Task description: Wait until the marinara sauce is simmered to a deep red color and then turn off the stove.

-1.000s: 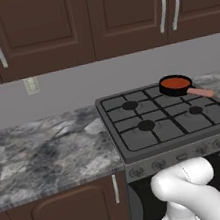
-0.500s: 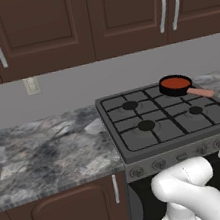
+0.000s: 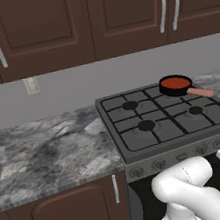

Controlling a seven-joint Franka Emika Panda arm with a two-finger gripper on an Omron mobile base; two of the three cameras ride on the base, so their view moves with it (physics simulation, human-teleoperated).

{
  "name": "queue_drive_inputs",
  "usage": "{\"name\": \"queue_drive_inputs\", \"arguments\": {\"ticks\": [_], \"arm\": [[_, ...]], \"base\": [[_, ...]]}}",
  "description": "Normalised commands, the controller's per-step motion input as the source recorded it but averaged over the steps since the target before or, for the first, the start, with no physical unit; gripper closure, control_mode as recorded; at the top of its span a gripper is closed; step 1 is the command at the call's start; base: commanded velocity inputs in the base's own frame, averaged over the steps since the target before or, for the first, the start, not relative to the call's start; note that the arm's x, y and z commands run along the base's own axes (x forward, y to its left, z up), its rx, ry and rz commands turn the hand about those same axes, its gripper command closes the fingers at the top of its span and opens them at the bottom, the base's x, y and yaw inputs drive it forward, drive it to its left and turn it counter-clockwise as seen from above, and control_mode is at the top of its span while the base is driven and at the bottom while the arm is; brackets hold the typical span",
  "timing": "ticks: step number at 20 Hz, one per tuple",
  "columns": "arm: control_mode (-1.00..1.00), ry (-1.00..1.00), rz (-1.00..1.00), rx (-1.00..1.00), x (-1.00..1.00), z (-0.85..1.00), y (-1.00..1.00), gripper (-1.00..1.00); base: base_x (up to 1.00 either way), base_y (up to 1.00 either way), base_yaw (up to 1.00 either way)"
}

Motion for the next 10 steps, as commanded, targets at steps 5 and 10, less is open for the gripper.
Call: {"name": "queue_drive_inputs", "arguments": {"ticks": [5, 10], "arm": [[-1.00, 0.00, 0.00, 0.00, 0.02, -0.08, 0.00, -1.00], [-1.00, 0.00, 0.00, 0.00, 0.00, -0.04, 0.00, -1.00]], "base": [[0.00, 0.00, 0.00], [0.00, 0.00, 0.00]]}}
